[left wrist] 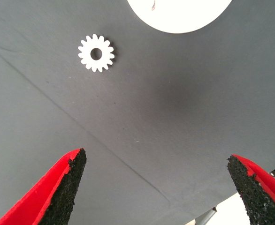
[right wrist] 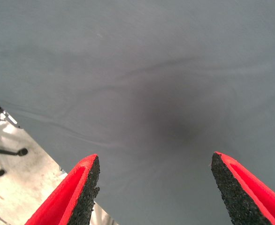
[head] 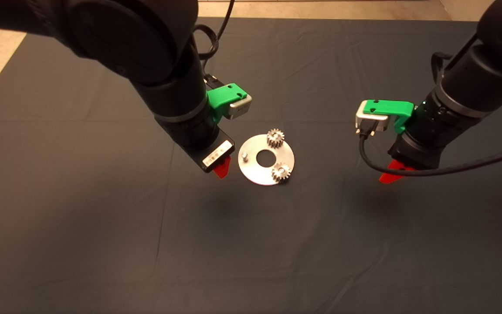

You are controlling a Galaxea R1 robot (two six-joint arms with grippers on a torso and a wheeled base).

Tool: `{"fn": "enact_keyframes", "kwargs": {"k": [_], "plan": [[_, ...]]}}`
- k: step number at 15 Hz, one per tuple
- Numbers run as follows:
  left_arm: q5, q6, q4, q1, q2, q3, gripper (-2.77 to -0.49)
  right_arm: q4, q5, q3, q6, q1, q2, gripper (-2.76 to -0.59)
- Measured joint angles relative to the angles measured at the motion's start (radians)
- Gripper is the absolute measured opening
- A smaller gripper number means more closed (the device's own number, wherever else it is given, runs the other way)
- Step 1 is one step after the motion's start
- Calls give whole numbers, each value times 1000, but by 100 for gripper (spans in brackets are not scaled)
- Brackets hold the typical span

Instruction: Install three planetary gears onto the carrier pins

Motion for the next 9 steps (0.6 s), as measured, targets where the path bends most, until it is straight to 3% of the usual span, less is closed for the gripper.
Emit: {"fn": "enact_keyframes", "kwargs": {"k": [4, 5, 9], "plan": [[-1, 61, 34, 123, 16, -47, -109, 4, -1, 9, 0, 11, -40, -160], [-1, 79, 45, 142, 17, -62, -109, 4, -1, 10, 0, 11, -47, -160], [-1, 164, 87, 153, 17, -122, -109, 4, -1, 12, 0, 11, -55, -160]]}}
